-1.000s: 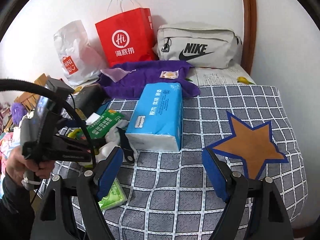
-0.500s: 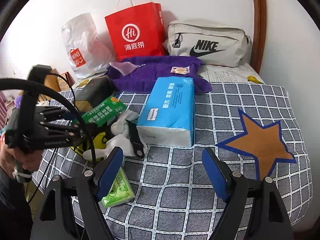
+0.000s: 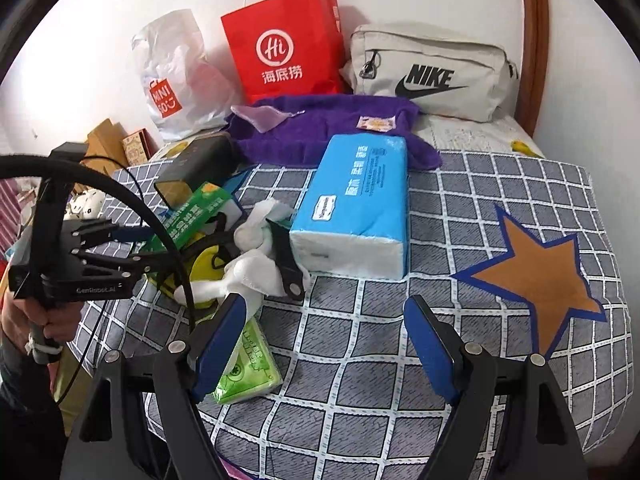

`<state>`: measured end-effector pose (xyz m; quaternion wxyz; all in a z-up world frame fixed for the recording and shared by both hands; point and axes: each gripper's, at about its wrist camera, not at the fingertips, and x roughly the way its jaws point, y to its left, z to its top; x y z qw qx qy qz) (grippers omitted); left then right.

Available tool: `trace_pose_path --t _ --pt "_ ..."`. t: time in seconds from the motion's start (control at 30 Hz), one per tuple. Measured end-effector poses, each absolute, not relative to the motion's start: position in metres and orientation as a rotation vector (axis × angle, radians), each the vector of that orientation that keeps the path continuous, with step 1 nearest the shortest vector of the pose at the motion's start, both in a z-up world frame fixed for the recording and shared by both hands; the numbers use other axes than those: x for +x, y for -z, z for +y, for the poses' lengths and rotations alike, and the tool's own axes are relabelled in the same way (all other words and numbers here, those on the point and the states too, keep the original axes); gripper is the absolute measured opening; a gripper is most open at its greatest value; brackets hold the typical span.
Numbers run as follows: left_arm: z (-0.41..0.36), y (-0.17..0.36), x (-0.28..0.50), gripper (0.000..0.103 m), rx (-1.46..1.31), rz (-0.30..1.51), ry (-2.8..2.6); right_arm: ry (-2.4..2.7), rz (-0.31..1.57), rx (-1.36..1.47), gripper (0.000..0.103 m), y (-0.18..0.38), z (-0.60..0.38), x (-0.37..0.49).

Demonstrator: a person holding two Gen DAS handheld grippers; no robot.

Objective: Organize soft objects
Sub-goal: 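Grasp the green snack packet with the left gripper while the right gripper grasps the white glove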

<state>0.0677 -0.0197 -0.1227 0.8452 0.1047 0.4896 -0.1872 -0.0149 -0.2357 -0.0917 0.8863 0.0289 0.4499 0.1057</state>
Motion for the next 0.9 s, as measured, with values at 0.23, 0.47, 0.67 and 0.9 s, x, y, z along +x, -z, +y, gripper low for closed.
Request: trace_pose_path --t 0.23,0.47,0.67,0.9 --pt "-0.035 0.129 0.088 0.072 0.289 1.026 0.372 -0.219 0.949 0.052 0.081 0.095 -0.235 -0.013" --pt "-0.037 0.116 0.079 0.044 0.330 0.964 0.388 -0.212 0.963 0.047 0.081 0.099 -0.236 -0.012" --pt "-0.010 0.096 0.070 0.044 0.228 0.936 0.397 -0.227 0.964 0.046 0.081 0.100 -0.231 -0.012" --pt "0.023 0.094 0.070 0.044 0.126 0.939 0.347 -0.299 0.979 0.064 0.081 0.103 -0.216 -0.016"
